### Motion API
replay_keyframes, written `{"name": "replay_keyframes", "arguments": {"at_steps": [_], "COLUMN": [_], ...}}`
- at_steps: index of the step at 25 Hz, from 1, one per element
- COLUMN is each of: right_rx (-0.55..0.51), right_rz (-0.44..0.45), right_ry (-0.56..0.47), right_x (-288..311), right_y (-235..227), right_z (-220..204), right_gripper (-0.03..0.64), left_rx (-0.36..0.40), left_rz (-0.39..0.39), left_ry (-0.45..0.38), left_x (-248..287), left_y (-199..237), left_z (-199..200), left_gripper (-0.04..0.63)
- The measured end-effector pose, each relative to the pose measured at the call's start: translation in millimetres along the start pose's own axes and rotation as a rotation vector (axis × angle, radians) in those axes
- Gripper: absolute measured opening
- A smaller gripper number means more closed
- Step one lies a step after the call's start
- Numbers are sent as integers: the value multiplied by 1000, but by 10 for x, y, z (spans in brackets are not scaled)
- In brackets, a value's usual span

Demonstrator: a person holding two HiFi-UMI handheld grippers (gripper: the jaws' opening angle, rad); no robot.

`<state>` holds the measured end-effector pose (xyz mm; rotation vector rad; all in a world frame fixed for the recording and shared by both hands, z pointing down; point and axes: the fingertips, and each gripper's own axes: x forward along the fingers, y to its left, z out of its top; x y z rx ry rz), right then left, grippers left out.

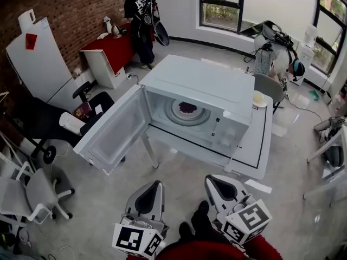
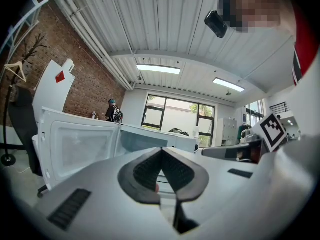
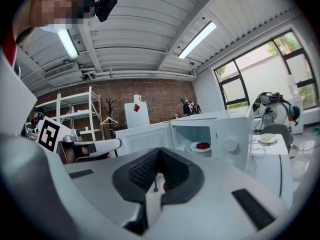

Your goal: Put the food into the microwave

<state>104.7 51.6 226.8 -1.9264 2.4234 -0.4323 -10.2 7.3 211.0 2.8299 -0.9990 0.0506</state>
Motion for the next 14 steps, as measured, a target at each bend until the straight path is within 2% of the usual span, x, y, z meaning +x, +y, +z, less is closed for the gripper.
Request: {"name": "replay_keyframes", "arguments": {"at_steps": [14], "right_rx": [-1], "right_rz": [-11], "right_ry": [7], "right_x": [-77], "right_y": [11], "right_z": [-86], "right_gripper": [12], "left_rx": [-12], "left_rz": [-11], "left_ry": [2], "left_x": [-89], "left_y": [-67], "left_z": [-75], "left_gripper": [9]}}
